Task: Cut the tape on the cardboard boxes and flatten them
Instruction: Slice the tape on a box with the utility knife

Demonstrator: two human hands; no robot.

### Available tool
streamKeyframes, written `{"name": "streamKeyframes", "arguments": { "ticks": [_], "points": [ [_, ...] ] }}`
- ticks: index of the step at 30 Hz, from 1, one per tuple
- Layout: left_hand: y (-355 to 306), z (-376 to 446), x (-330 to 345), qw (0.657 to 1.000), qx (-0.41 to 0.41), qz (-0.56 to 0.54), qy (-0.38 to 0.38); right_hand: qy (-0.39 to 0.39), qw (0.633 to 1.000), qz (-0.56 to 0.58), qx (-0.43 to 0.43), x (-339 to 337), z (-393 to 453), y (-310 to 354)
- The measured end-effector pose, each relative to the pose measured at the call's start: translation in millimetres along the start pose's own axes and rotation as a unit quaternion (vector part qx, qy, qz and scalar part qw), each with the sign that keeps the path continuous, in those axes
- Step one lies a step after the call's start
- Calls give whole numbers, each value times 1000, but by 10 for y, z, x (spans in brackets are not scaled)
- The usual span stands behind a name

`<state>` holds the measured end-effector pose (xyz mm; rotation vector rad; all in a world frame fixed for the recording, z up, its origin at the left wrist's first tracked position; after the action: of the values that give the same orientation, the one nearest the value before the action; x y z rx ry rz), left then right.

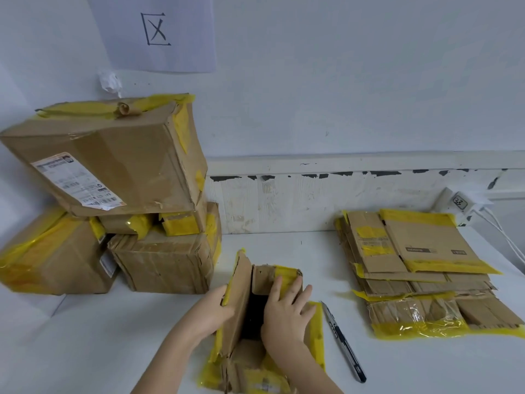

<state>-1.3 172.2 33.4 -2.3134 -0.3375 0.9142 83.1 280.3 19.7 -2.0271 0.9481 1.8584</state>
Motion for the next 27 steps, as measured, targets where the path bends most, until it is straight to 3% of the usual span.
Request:
{"name": "streamKeyframes", "arguments": {
  "ticks": [4, 8, 13, 17, 21, 23, 25, 27],
  "points": [
    [55, 46, -26, 1000, -13, 5, -23, 70, 978, 188, -55, 67, 126, -162],
    [34, 55, 31, 997, -25, 46, -57, 46, 900, 424, -85, -56, 74, -424],
    [66, 69, 29, 995, -38, 63, -71, 47, 838, 533, -110, -89, 1, -631],
    [184, 137, 29, 997, -37, 33, -52, 62, 817, 565, -99, -112, -6, -752],
    [251, 151, -104, 997, -40, 30, -61, 61, 832, 542, -99, -153, 21, -668],
    [139, 124, -143, 988, -7, 93, -125, 42, 860, 500, -89, -109, 14, -525],
    [-89, 6, -152, 941, 43, 226, -248, 10, 875, 479, -66, -43, -30, -382],
    [-302, -100, -44, 865, 129, 364, -321, -12, 892, 450, -47, 14, -90, -277]
  ]
}}
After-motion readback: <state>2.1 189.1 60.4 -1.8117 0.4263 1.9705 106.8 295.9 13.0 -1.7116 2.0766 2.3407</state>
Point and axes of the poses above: each hand's wrist, its own z-axis towards the middle knuckle, its own x-axis out of the palm, y = z × x, the point moved 5 cm from there along z, towards the middle knuckle, and after that the axes turned 11 degrees about -x, right-handed, at the moved point
